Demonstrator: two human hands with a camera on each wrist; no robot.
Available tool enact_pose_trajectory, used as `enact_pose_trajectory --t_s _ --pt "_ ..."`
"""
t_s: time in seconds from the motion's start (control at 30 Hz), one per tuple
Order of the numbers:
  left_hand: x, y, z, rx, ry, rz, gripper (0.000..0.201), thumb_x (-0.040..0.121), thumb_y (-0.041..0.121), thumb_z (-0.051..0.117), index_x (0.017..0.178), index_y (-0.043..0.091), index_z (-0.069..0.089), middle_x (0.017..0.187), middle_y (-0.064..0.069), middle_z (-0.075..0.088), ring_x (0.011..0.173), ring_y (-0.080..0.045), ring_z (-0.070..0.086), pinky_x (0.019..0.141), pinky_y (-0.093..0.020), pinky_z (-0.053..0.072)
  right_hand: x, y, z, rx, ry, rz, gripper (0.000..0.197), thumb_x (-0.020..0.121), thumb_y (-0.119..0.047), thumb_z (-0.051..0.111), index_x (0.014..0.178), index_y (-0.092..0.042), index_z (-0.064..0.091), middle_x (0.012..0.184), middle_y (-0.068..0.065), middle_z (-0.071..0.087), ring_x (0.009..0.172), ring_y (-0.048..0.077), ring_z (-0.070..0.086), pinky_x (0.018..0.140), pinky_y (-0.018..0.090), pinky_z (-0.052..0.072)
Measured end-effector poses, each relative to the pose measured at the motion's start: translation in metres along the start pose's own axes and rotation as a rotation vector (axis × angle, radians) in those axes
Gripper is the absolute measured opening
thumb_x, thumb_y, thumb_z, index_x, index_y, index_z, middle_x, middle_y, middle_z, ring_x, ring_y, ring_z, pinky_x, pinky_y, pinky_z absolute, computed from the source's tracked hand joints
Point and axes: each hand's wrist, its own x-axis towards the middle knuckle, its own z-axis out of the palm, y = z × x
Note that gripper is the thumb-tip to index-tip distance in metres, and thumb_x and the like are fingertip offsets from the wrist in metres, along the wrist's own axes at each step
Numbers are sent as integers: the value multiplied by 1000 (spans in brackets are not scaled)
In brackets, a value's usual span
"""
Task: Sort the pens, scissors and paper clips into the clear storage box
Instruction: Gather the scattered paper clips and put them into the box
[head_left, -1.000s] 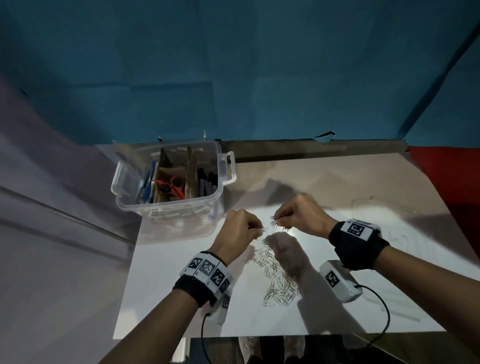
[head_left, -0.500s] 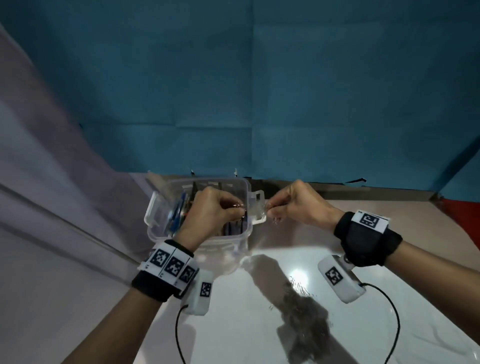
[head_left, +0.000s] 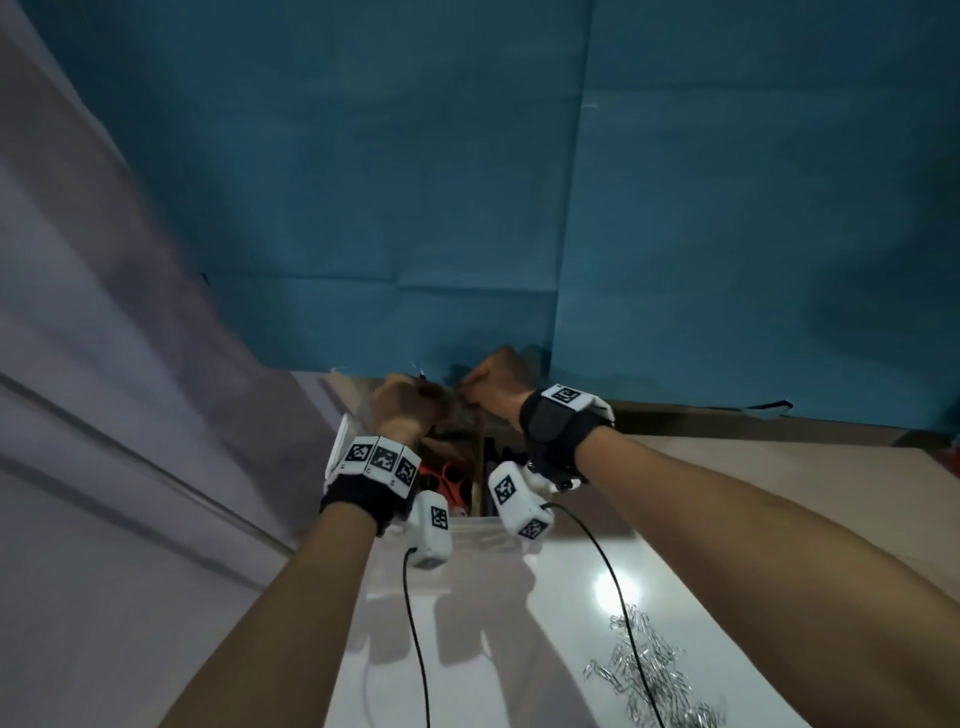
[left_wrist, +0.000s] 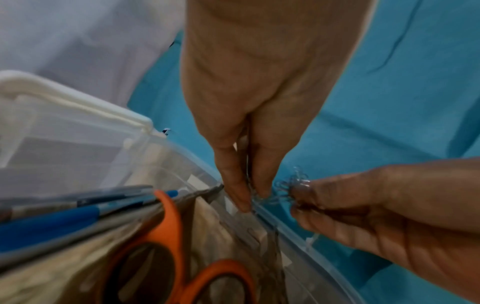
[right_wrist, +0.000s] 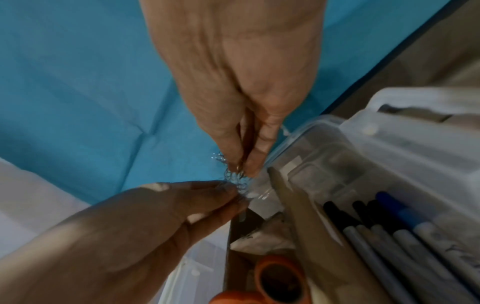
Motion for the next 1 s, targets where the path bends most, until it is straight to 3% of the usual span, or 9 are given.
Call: enact_pose_trajectory --t_s 0.23,0.4,0.47,0.57,0.63,0.7,0.8,0.9,1.0 --pt "-3 11 7 44 -59 -32 32 84 28 58 107 12 72 108 -15 74 97 -31 71 90 -42 58 6 -7 23 -190 35 9 25 88 -13 59 108 -2 69 113 19 70 108 35 66 92 41 54" --pt "-24 31 2 200 -32 74 23 89 5 65 110 6 75 115 -15 73 109 -29 68 95 -37 53 -3 -6 12 -147 11 -34 16 81 -5 66 93 0 76 99 20 74 99 32 70 85 39 57" --pt "-25 35 3 253 -45 93 20 87 4 68 104 6 78 110 -17 75 106 -28 70 92 -34 54 -9 -5 1 -117 9 -62 15 80 0 66 90 0 78 96 19 75 97 29 71 85 35 57" --pt "-33 48 4 312 -59 139 14 84 12 70 91 3 80 93 -20 76 95 -29 73 73 -30 52 -17 -3 -17 -86 6 -98 15 81 3 66 88 0 78 93 17 76 91 25 72 81 32 57" --pt "-41 60 7 302 -35 153 19 88 18 69 89 2 79 91 -21 76 94 -31 73 67 -29 47 -22 -1 -30 -85 13 -110 8 82 -2 69 79 -2 77 80 14 74 75 25 70 76 36 58" --pt "-51 70 10 353 -24 206 19 92 15 63 97 4 78 98 -20 75 100 -34 70 74 -33 50 -29 4 -44 -40 11 -92 12 83 -8 72 73 -1 73 65 13 67 56 22 62 66 39 58" --pt "-70 78 20 365 -10 349 27 82 4 58 104 8 73 105 -20 72 100 -39 68 81 -36 52 -50 17 -75 34 -43 -112 13 86 -8 70 77 1 71 63 14 64 46 16 56 49 24 53" --pt "-112 95 32 318 41 431 25 82 5 56 99 13 72 99 -18 71 94 -40 67 78 -41 54 -79 37 -111 108 -154 -97 20 91 -12 67 78 4 68 63 13 65 46 16 58 47 23 52" --pt "-158 103 53 261 -21 522 22 88 14 56 101 18 73 100 -12 74 95 -36 67 80 -43 57 -109 74 -143 98 -351 -16 25 94 -13 64 77 3 70 64 17 65 46 20 57 49 26 49"
